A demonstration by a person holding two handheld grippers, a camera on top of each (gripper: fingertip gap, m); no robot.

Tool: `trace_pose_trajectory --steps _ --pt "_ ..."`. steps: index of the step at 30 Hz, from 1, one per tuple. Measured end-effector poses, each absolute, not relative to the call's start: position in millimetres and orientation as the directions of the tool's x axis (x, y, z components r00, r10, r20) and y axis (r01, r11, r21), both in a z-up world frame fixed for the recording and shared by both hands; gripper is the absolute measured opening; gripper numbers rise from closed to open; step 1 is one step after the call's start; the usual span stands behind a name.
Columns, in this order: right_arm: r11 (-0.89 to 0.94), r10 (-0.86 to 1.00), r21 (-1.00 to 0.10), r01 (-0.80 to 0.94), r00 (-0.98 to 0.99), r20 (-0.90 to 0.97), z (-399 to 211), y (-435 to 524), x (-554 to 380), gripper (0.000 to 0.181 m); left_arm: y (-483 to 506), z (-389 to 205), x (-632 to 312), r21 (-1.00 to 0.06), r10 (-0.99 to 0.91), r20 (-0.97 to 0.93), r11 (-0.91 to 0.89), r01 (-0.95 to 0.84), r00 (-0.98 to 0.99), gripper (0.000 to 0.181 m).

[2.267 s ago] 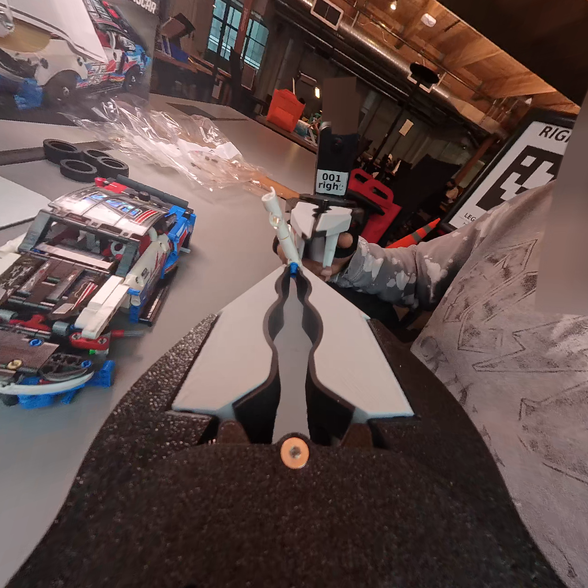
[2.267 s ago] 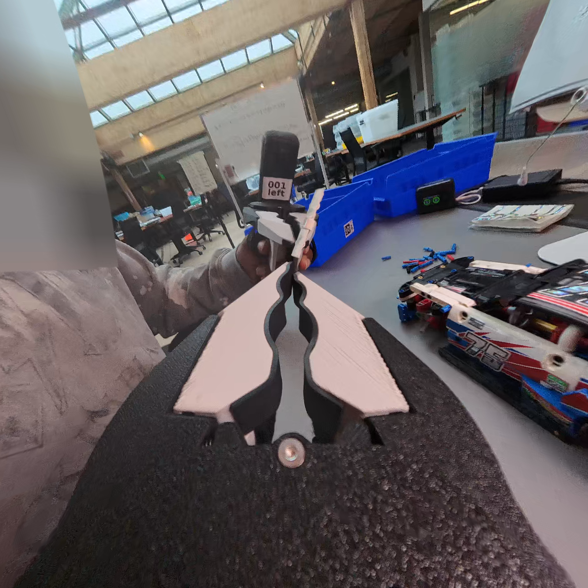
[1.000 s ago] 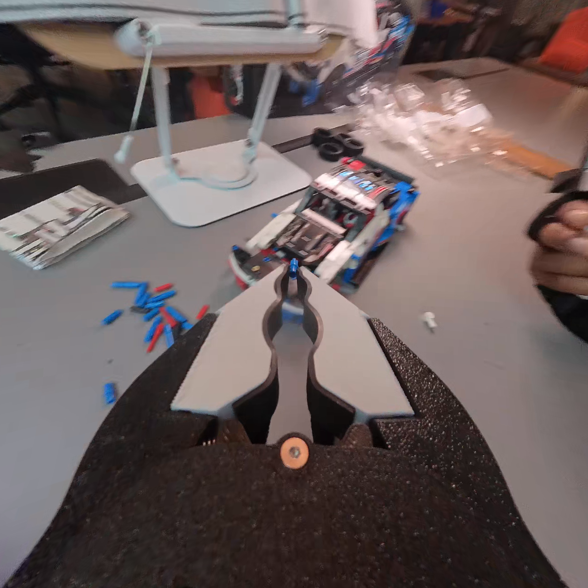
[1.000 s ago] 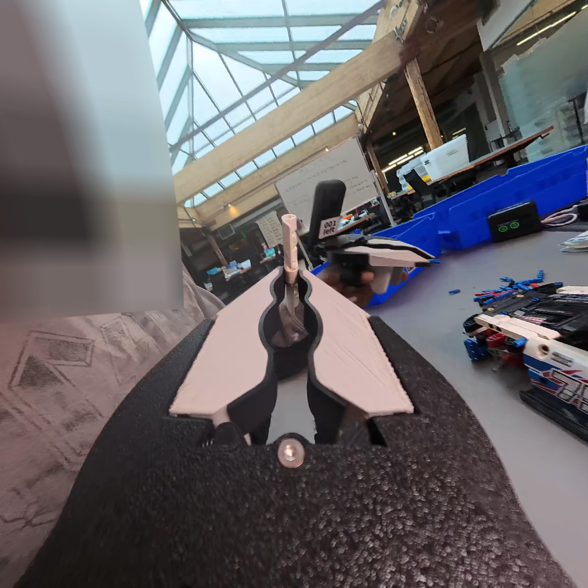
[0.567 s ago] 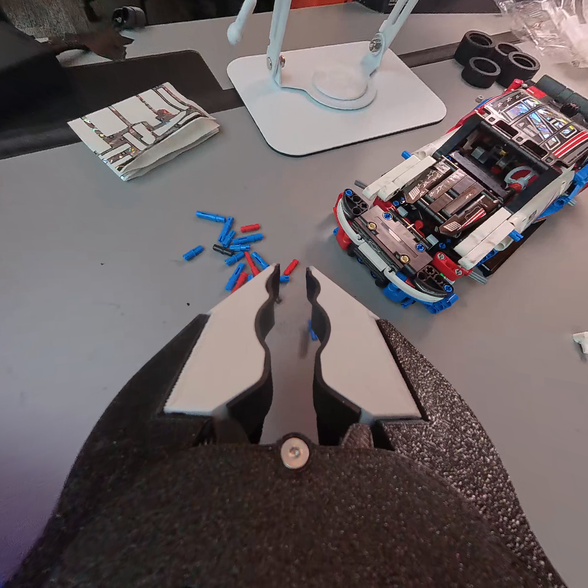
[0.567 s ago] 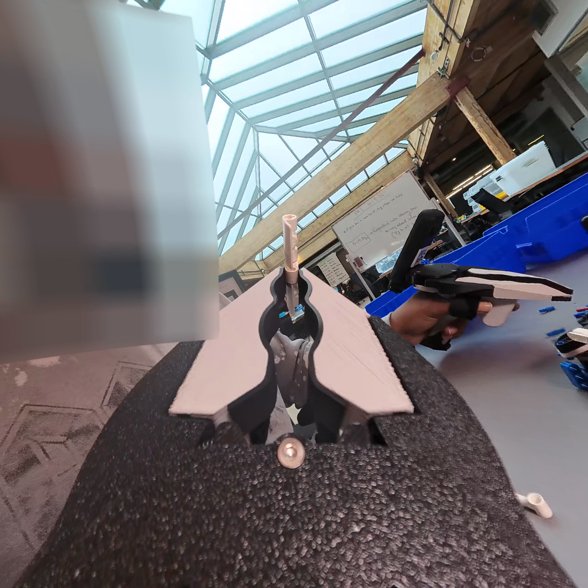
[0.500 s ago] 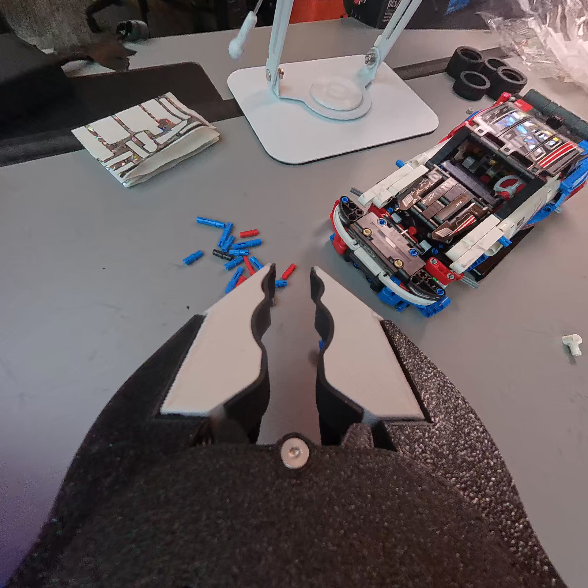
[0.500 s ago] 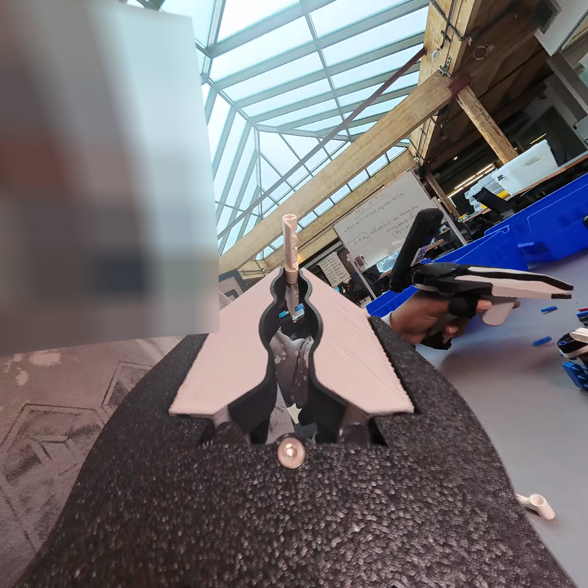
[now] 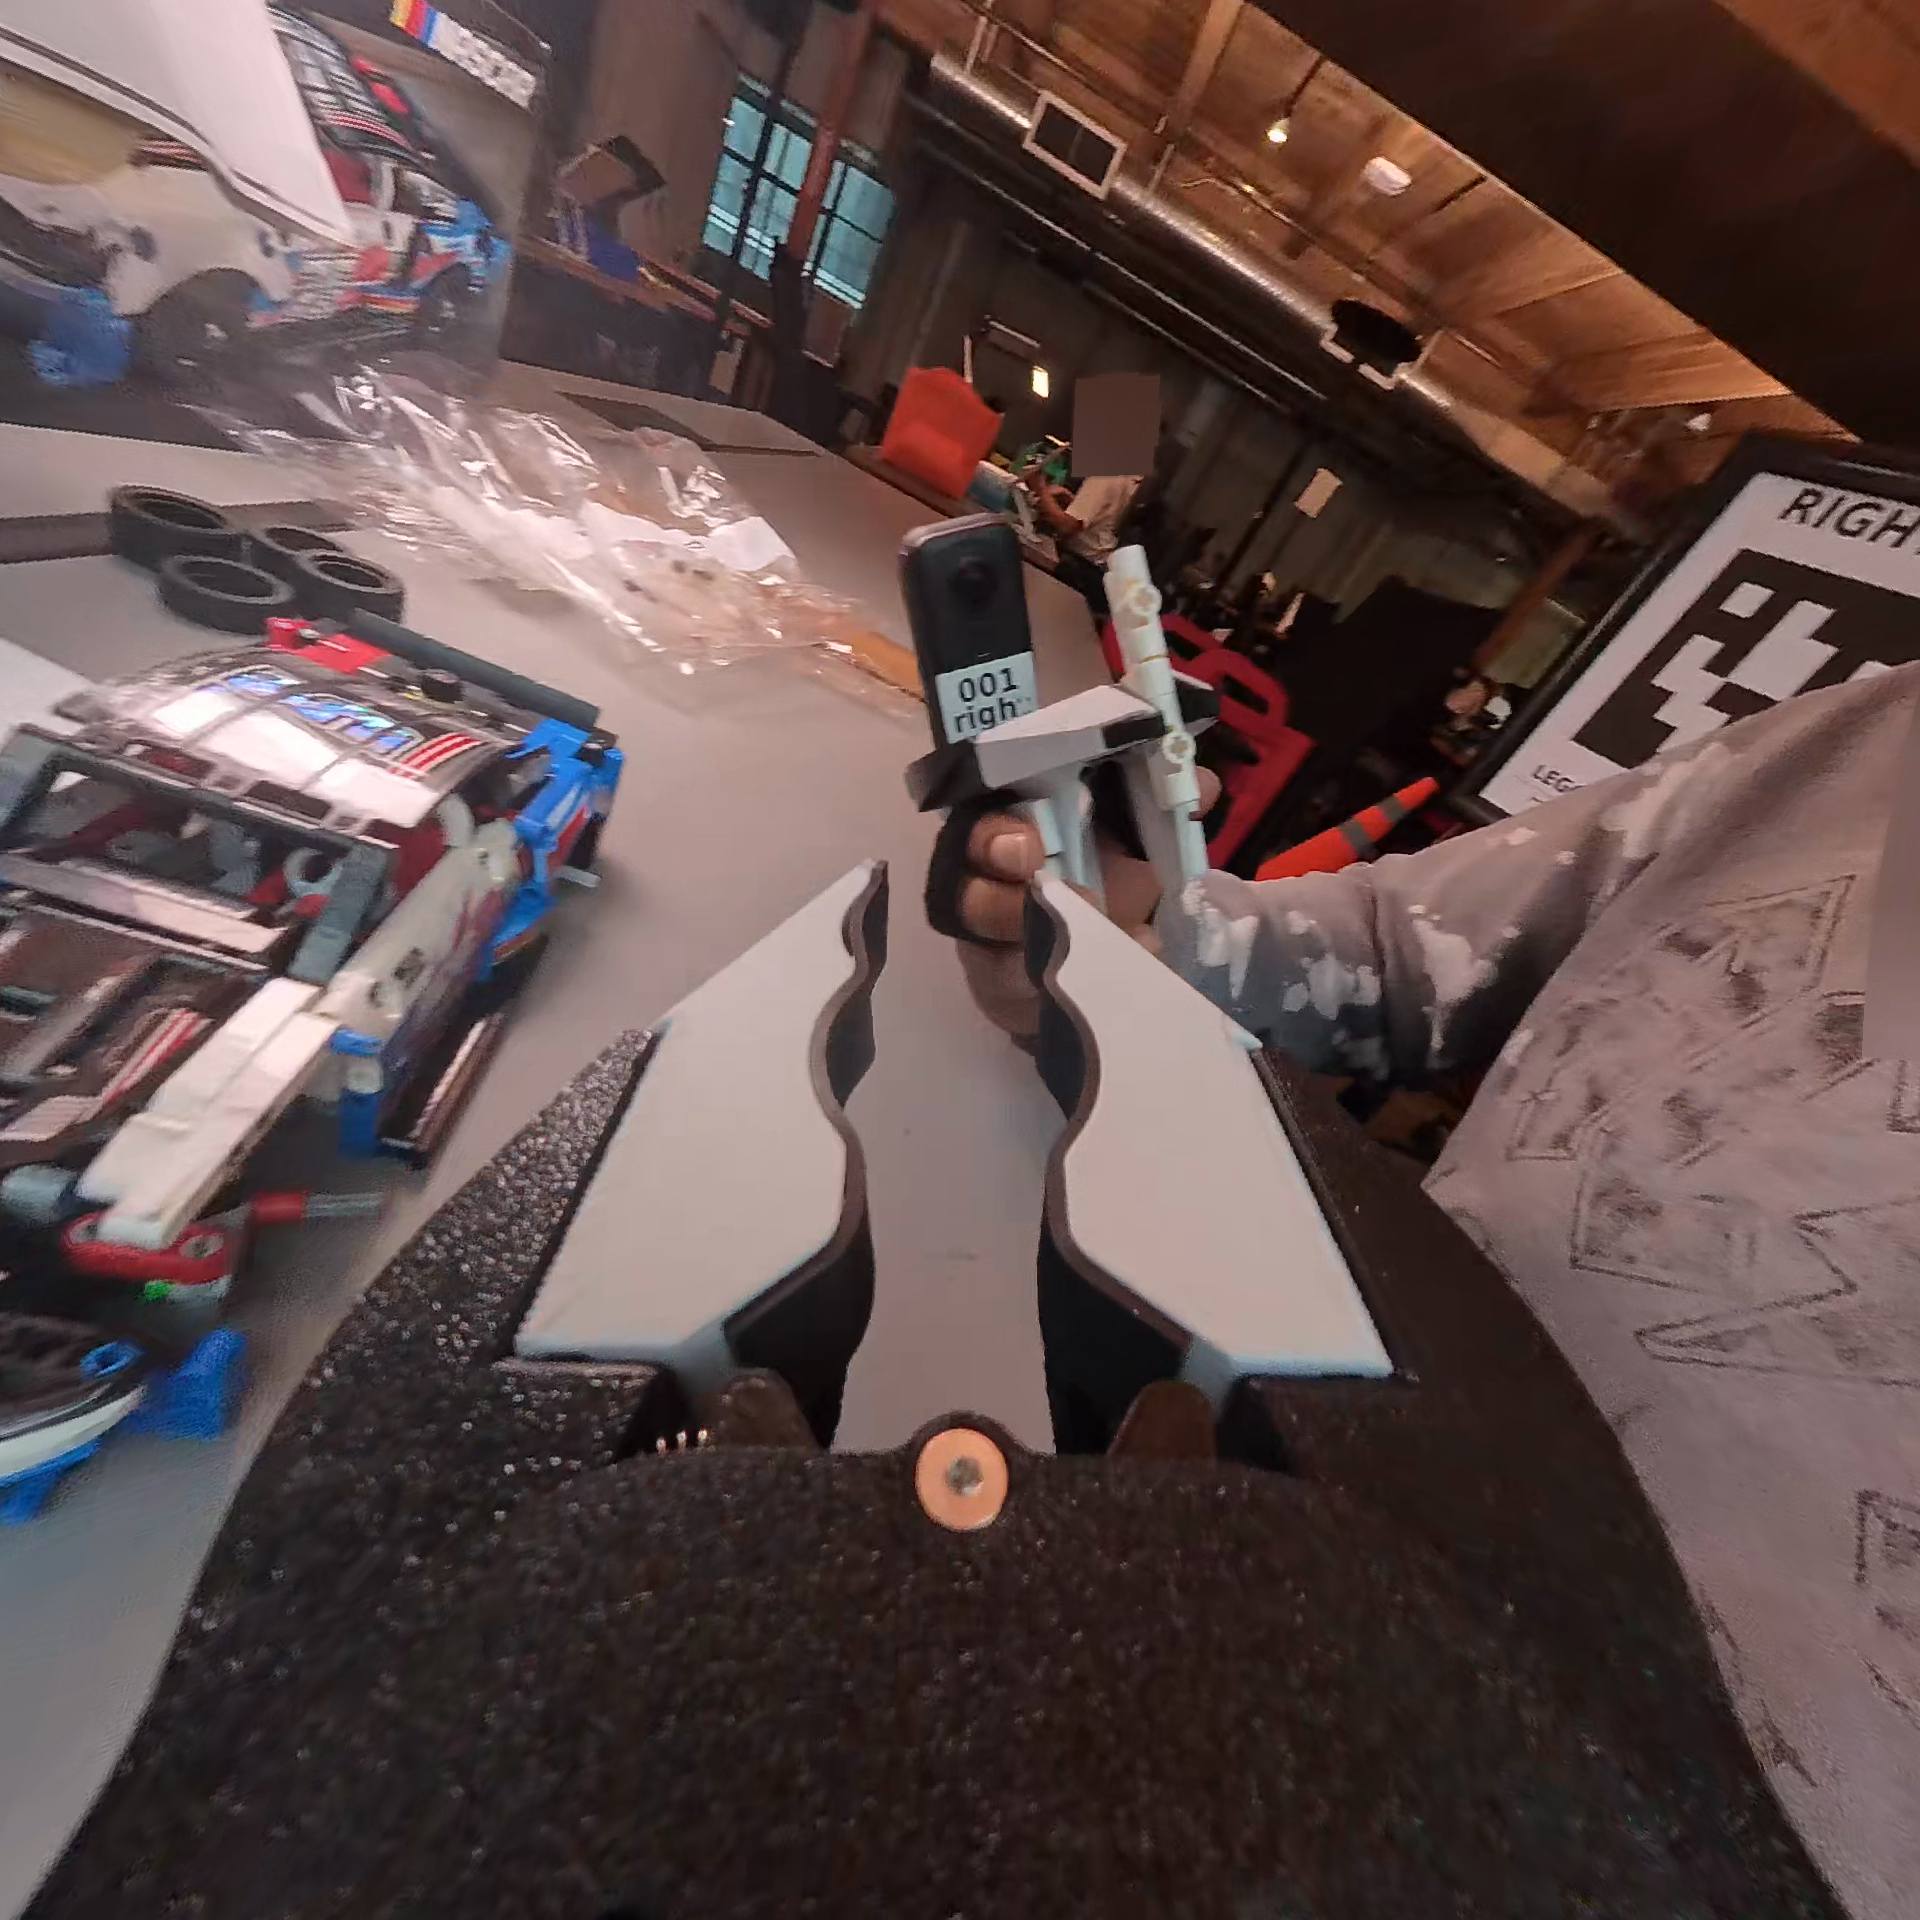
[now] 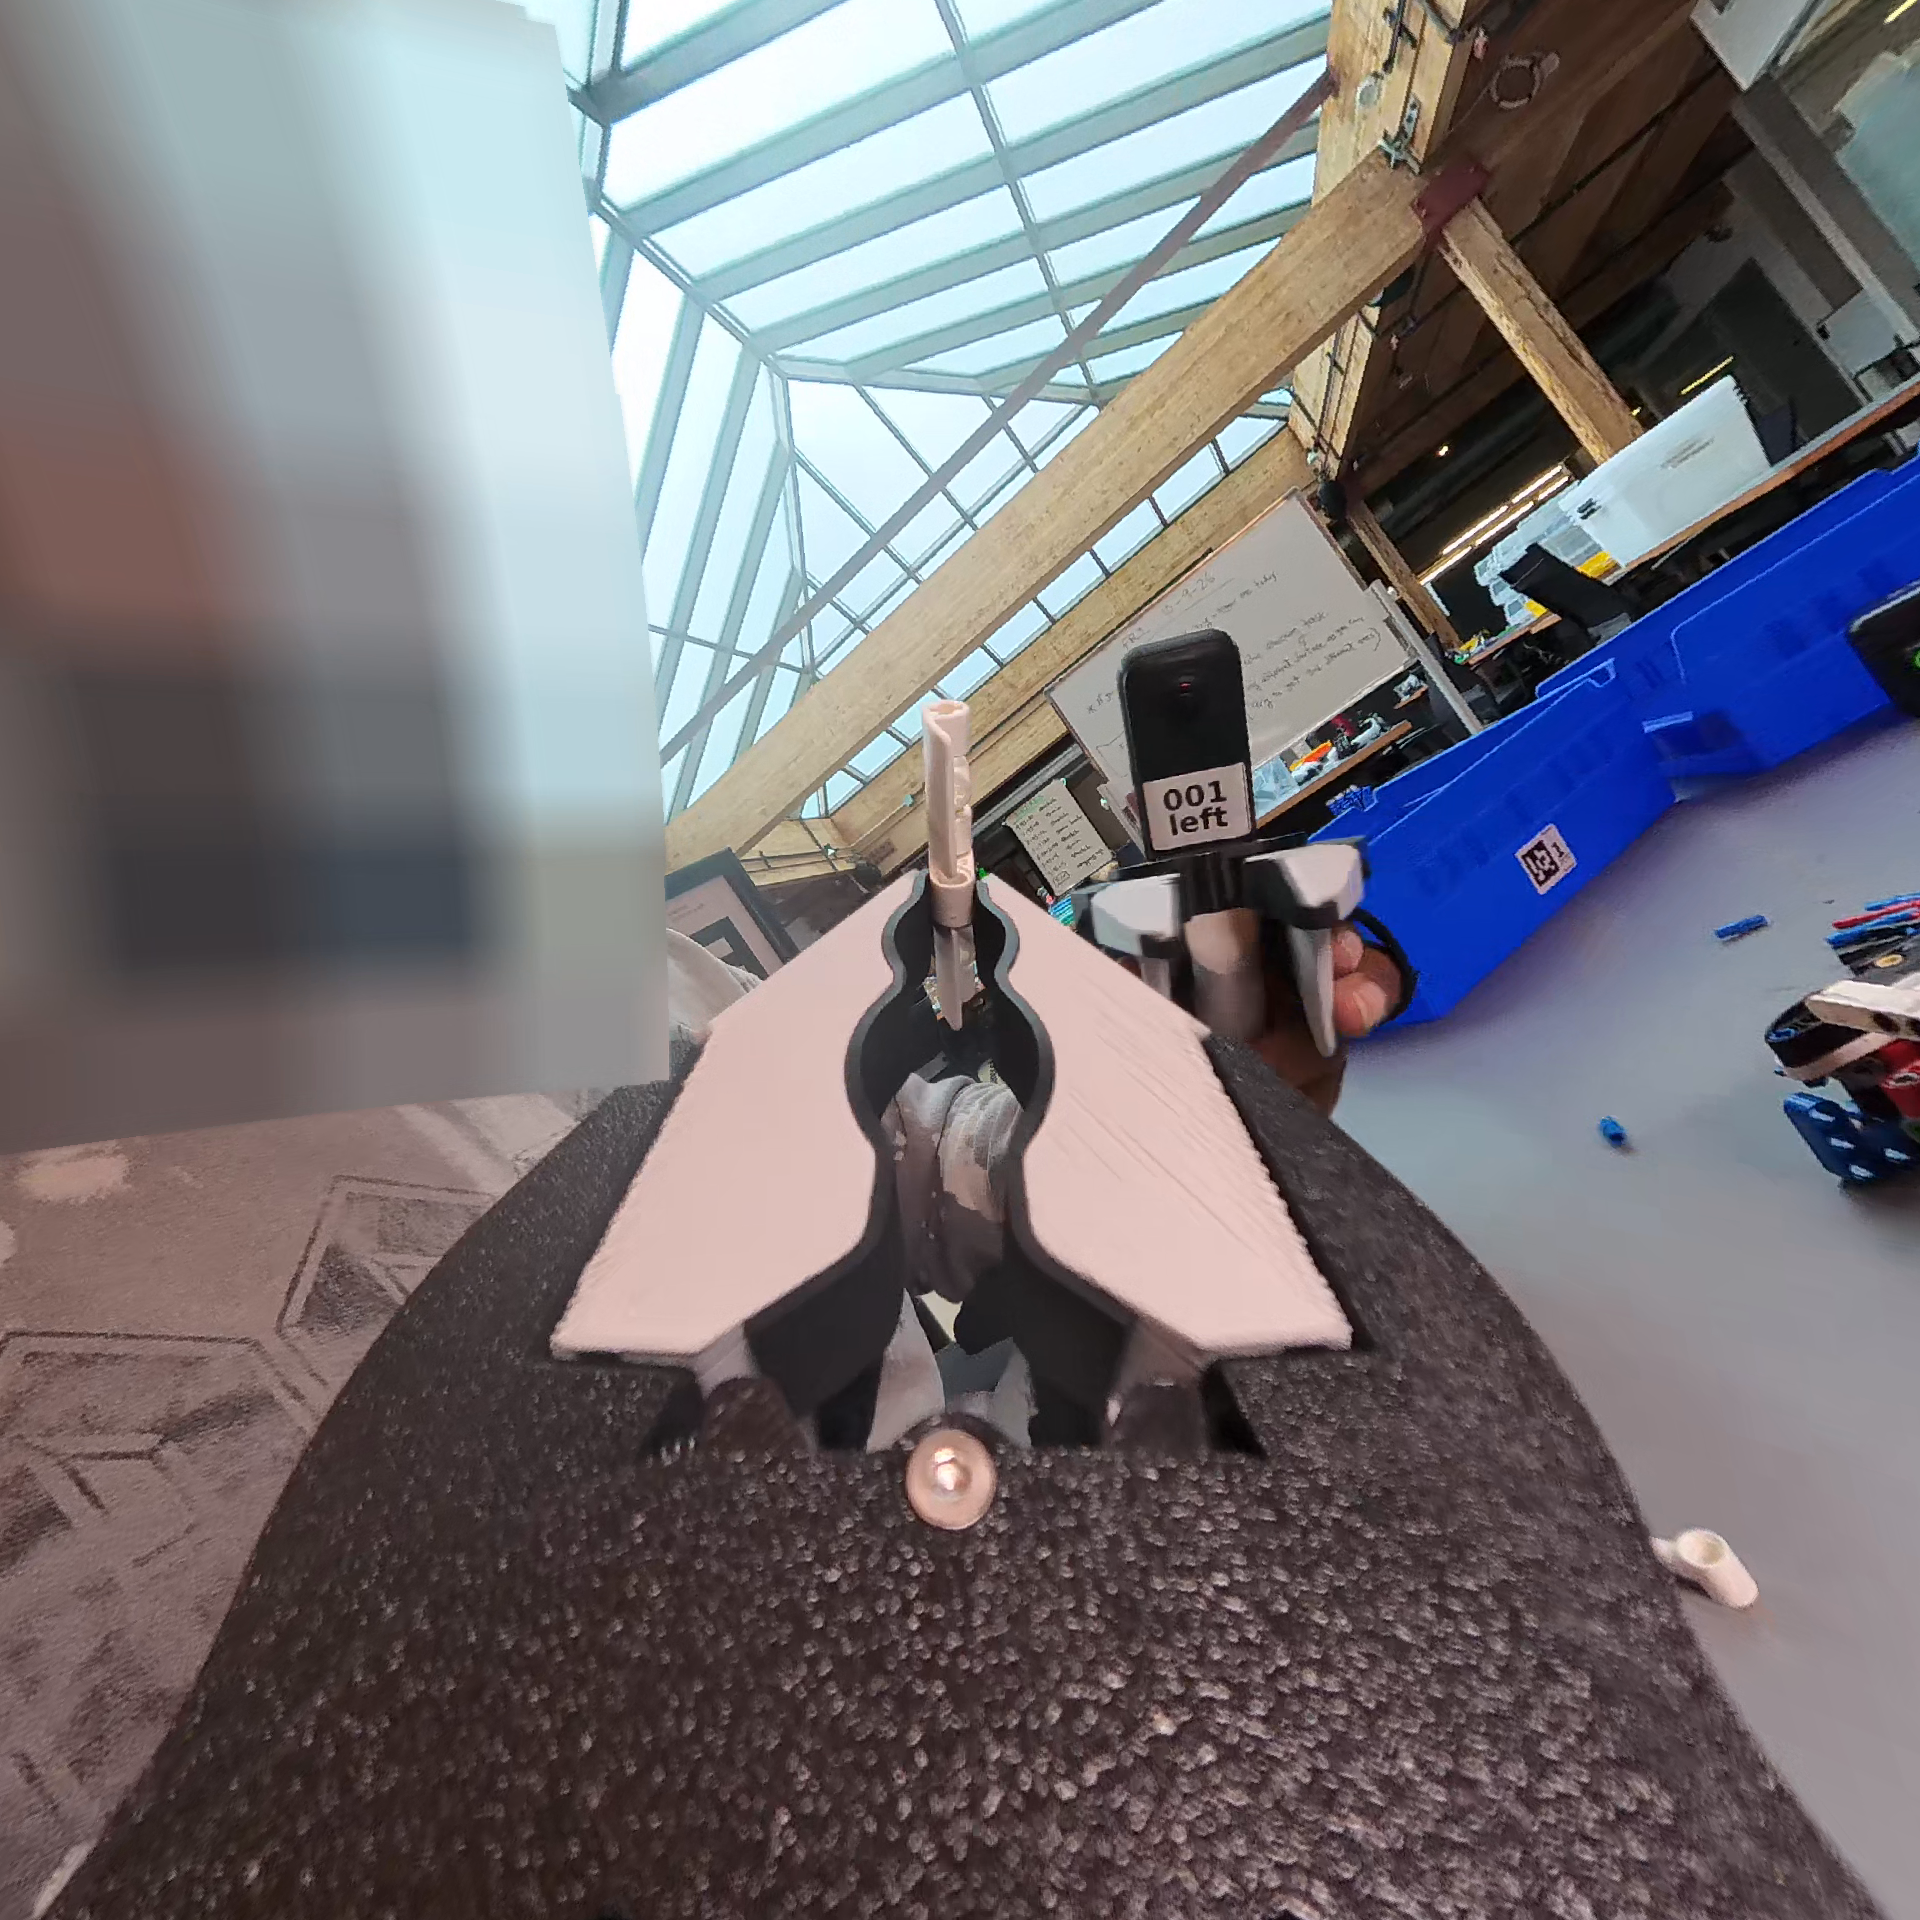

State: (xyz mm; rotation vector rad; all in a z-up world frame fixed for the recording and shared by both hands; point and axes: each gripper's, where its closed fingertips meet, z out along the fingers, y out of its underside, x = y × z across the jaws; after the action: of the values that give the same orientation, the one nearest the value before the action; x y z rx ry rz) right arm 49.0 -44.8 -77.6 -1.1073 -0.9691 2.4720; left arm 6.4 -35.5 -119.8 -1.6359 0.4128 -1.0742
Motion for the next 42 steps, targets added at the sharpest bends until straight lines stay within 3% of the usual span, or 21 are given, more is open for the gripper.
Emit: trace_pose_trajectory --steps 1,7,11,15,19,27,30,33,42 --pt "-0.741 0.480 -0.671 0.036 -0.670 -0.566 -79.3 -45.4 47.6 0.005 -39.1 -118.6 14.5 -0.899 -0.743 0.438 -0.363 0.246 0.506 0.024" --pt "-0.682 0.581 -0.730 0.036 -0.581 -0.571 -95.9 -49.0 30.1 0.005 -51.3 -118.3 49.9 -0.870 -0.772 0.493 -0.423 0.255 0.402 0.026" --pt "-0.585 0.711 -0.811 0.017 -0.471 -0.522 -110.1 -49.7 15.9 0.006 -43.1 -126.2 45.1 -0.877 -0.739 0.479 -0.414 0.242 0.473 0.006" --pt "-0.513 0.765 -0.858 0.033 -0.434 -0.475 -115.8 -50.9 14.2 0.007 -47.7 -132.4 42.7 -0.877 -0.747 0.476 -0.440 0.191 0.464 0.004" --pt "-0.517 0.768 -0.856 0.013 -0.434 -0.471 -110.7 -43.5 20.9 0.012 -51.1 -137.3 42.9 -0.885 -0.752 0.454 -0.441 0.147 0.478 0.005" --pt "-0.518 0.767 -0.855 0.022 -0.432 -0.475 -111.5 -43.3 23.0 0.006 -51.5 -140.7 43.1 -0.880 -0.749 0.464 -0.453 0.145 0.473 0.005" --pt "-0.513 0.770 -0.858 0.014 -0.435 -0.467 -110.9 -44.3 22.6 0.006 -50.4 -137.3 42.5 -0.889 -0.751 0.450 -0.429 0.161 0.484 0.015" --pt "-0.485 0.784 -0.874 0.022 -0.433 -0.446 -113.8 -48.6 21.0 0.006 -50.7 -135.6 42.2 -0.895 -0.756 0.439 -0.417 0.160 0.486 0.005" --pt "-0.324 0.829 -0.941 0.103 -0.449 -0.334 -125.3 -62.3 24.0 0.007 -65.3 -148.1 40.0 -0.894 -0.782 0.383 -0.447 -0.015 0.491 0.005"
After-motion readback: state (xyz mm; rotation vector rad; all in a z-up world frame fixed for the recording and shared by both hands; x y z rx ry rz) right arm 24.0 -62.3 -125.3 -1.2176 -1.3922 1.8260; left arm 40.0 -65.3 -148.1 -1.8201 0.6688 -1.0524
